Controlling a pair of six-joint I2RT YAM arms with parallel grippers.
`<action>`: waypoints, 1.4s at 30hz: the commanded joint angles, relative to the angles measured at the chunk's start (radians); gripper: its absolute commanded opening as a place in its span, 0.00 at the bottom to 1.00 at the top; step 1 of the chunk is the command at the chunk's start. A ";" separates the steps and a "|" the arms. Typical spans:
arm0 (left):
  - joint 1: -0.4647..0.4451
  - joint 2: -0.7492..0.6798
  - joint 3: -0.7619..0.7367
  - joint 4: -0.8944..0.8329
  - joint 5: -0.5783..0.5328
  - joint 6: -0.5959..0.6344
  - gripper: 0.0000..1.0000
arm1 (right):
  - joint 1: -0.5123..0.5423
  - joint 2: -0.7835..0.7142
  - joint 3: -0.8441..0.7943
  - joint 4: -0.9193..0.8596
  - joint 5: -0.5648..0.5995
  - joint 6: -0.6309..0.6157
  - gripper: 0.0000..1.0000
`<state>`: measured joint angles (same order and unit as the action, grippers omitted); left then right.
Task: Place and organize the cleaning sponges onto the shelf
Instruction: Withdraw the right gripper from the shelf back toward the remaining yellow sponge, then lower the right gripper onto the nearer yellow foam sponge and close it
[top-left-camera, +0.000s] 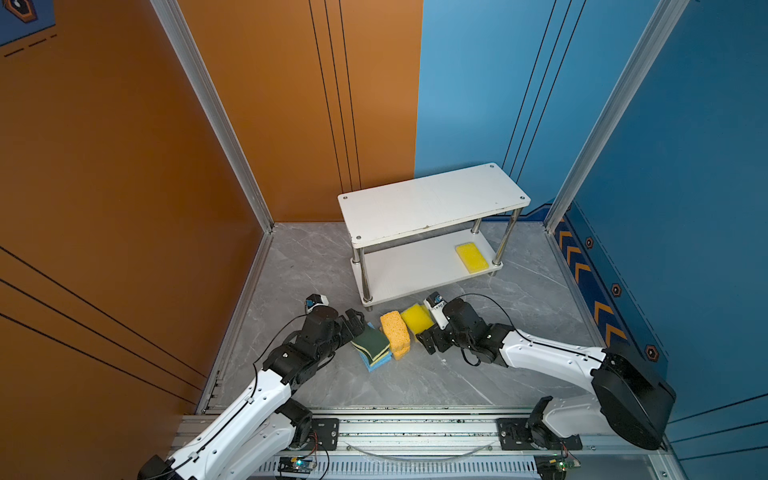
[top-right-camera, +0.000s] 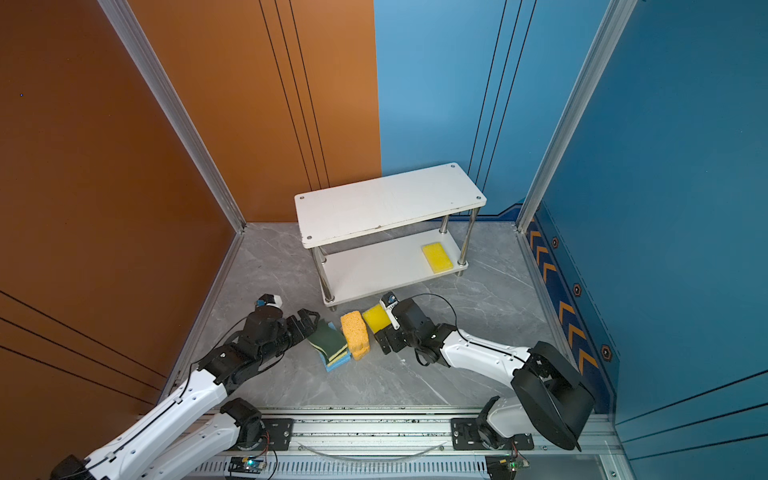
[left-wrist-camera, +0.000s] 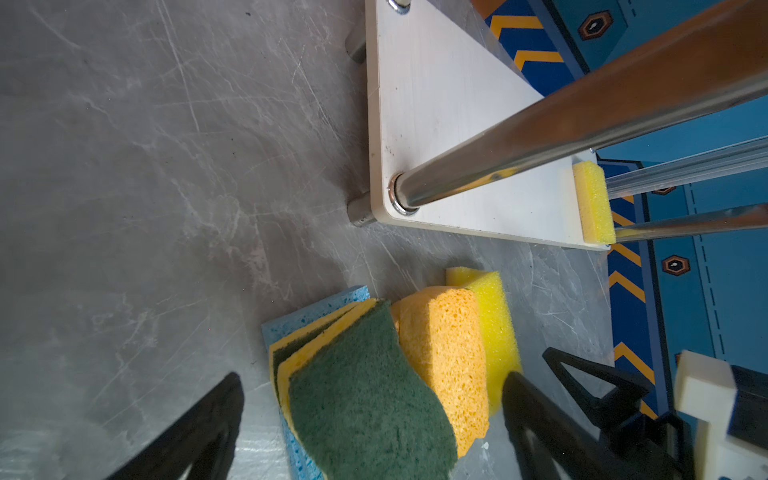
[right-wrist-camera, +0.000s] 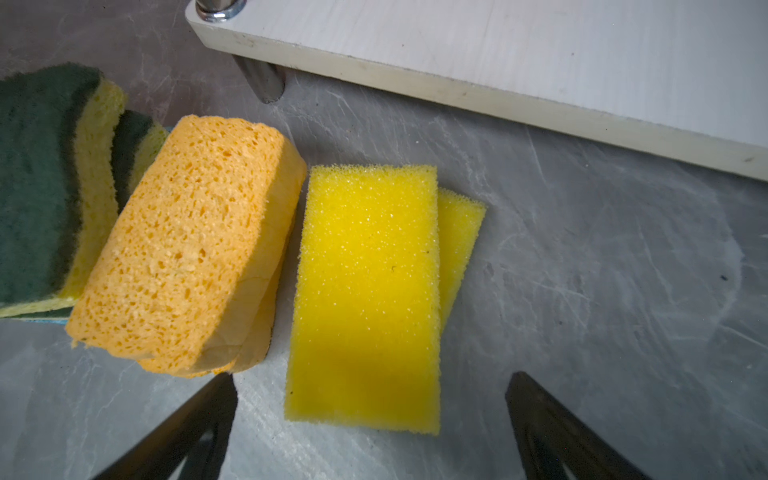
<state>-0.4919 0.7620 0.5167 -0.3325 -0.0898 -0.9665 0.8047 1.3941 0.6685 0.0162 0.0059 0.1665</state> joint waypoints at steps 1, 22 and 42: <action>-0.007 -0.031 -0.020 0.032 -0.042 -0.008 0.98 | 0.009 0.037 0.017 0.038 0.037 0.018 1.00; 0.013 0.070 -0.016 0.079 -0.004 0.022 0.98 | 0.036 0.148 0.069 0.047 0.086 0.028 0.97; 0.039 0.116 -0.034 0.134 0.031 0.026 0.98 | 0.034 0.196 0.097 0.047 0.100 0.024 0.89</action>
<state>-0.4637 0.8692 0.4965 -0.2245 -0.0803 -0.9581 0.8326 1.5890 0.7437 0.0471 0.0814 0.1844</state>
